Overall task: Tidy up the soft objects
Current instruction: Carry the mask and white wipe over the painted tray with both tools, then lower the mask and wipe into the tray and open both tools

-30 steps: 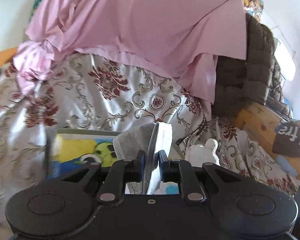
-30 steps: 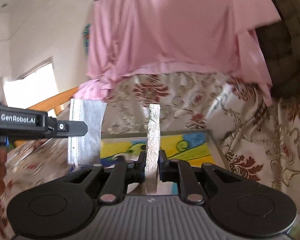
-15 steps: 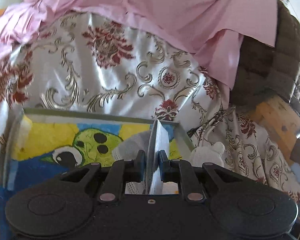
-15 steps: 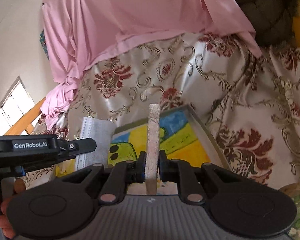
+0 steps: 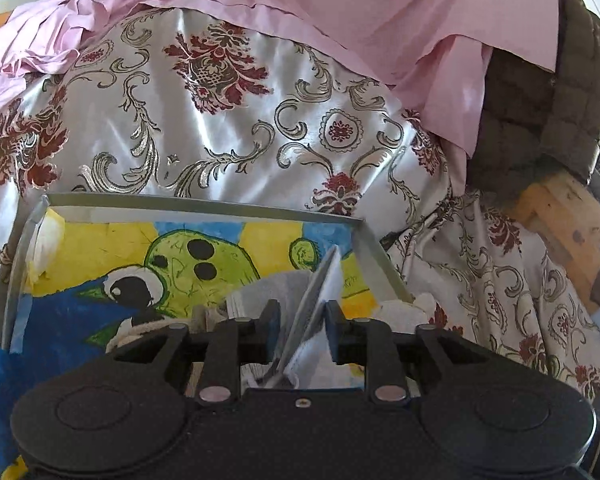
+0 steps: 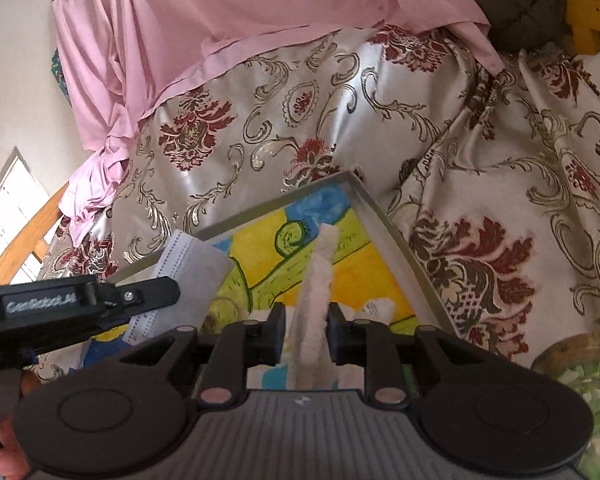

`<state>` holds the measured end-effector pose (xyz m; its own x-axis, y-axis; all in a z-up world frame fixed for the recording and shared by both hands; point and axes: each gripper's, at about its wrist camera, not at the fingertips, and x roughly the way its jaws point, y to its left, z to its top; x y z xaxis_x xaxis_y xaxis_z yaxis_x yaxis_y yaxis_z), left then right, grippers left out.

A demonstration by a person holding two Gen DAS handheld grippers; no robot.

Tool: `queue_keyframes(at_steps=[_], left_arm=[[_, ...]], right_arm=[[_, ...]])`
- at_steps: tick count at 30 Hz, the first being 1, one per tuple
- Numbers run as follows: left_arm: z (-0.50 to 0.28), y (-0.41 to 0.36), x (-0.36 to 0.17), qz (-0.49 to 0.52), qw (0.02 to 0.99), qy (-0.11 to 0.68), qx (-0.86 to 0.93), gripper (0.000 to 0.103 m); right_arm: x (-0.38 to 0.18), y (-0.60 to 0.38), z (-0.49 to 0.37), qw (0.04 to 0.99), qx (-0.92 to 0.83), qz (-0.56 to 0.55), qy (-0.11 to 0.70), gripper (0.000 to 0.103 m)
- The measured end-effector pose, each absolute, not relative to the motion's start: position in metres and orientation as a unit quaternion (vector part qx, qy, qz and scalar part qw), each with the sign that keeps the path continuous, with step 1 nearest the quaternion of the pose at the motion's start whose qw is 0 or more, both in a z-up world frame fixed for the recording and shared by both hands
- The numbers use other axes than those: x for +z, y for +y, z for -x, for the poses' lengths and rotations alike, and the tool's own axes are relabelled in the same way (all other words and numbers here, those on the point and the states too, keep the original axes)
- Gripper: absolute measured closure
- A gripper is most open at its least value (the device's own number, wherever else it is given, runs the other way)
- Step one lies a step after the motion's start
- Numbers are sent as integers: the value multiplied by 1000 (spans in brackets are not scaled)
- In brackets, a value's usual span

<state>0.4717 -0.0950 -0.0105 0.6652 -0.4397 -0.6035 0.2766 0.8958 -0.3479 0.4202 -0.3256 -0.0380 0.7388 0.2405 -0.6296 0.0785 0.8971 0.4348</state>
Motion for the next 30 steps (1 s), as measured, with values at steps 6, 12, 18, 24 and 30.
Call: queue_keyframes(at_steps=[6,12,18,24,30], left_arm=[[-453,-88,-2,121,908,354,-185,60],[-420,-78,24,113,924,327,-164,47],[-376,-65,56,98,937,296,-160,33],[-316,-45,72,105,946,267,-151,21],[-261,-36,75,80,956,241,-146,7]], right_arm=[[-29,-333,-407,906,42,-219,360,49],[3,-333,-382,921,45,-196,334,29],[43,-327,-346,938,64,-176,293,15],[69,-319,-296,949,70,-163,261,7],[87,-307,-245,961,56,-135,234,0]])
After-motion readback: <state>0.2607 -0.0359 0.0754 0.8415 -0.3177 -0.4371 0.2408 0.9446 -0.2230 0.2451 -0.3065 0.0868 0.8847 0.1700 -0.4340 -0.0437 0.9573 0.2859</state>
